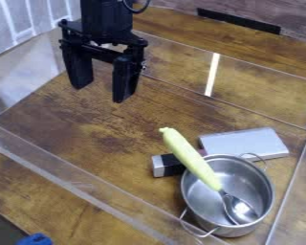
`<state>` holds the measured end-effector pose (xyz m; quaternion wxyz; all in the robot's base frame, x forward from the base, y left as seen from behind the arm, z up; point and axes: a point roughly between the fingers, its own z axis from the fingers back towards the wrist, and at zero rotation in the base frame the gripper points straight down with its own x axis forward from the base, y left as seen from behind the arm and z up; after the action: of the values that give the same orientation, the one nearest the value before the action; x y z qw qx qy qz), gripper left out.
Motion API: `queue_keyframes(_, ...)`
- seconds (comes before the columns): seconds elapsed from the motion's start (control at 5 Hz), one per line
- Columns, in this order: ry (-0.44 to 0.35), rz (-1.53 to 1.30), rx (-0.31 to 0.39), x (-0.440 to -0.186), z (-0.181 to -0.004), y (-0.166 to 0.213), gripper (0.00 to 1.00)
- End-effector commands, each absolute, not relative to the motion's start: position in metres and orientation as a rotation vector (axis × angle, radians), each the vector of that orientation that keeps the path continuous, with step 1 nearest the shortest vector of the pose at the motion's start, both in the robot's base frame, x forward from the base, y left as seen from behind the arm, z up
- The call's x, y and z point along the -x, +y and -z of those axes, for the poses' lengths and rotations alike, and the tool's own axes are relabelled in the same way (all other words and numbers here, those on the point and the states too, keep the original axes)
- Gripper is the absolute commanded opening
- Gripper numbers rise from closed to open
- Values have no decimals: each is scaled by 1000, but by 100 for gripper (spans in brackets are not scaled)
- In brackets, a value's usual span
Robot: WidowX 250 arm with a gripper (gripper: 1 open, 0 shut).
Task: Remove the spoon from the inside silver pot and put it on the table
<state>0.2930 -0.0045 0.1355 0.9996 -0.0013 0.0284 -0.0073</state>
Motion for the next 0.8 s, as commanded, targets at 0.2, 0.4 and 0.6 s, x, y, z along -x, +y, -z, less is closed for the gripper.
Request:
queue_keyframes(0.2, 82, -225, 8, -299, -110, -36, 100)
queue_keyframes(0.4, 48, -401, 28, -314, -100, -68, 100)
queue_keyframes(0.6, 23, -593, 49, -317, -104, -86, 100)
